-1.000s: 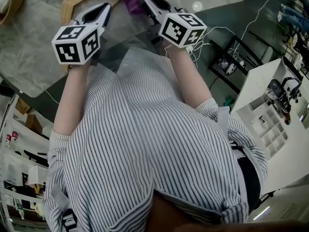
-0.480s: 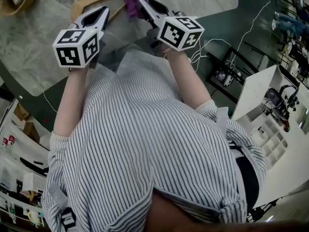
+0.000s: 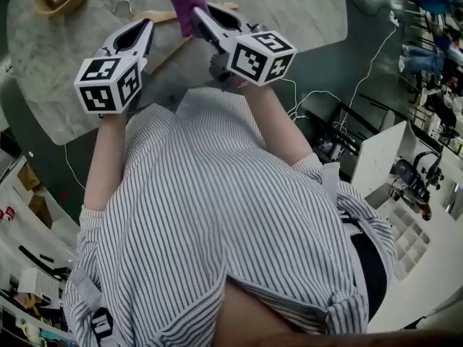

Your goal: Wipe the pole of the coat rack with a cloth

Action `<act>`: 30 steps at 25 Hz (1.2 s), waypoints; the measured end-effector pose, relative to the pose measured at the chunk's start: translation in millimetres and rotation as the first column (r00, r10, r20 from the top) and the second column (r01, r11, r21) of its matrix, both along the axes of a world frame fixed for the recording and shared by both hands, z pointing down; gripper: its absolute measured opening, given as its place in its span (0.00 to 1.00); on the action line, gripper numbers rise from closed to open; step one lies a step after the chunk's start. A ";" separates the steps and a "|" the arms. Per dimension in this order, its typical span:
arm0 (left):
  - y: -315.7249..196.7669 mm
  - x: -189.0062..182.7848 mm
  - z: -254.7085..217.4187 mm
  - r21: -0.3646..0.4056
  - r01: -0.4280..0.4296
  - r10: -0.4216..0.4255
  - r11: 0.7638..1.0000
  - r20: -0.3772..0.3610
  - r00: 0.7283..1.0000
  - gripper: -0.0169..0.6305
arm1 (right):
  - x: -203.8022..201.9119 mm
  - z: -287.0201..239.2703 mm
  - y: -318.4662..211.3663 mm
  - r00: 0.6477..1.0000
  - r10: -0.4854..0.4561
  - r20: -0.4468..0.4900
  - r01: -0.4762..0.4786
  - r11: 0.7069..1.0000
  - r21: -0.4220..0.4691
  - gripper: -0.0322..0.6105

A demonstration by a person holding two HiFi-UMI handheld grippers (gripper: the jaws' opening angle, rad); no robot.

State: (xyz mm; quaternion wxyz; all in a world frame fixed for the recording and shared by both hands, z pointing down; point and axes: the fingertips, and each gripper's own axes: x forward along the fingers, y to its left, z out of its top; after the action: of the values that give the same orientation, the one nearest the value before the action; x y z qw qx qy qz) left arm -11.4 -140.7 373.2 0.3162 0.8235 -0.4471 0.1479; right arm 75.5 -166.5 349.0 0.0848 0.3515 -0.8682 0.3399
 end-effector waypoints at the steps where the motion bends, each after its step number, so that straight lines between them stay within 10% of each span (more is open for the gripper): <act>1: 0.9 -4.1 -3.9 0.009 0.017 -0.017 1.000 -0.001 1.000 0.06 | -3.7 -5.6 0.7 1.000 -0.012 0.005 0.012 1.000 0.013 0.16; 30: 15.7 -86.6 -66.5 0.173 0.233 -0.228 0.957 -0.049 0.972 0.06 | -115.2 -64.9 25.2 0.969 -0.241 0.049 0.232 0.963 0.139 0.16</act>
State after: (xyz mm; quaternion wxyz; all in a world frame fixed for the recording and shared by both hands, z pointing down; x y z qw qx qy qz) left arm -98.0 -125.0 306.7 0.2629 0.7927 -0.5469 0.0576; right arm -39.7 -141.2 284.1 0.0730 0.2388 -0.9269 0.2801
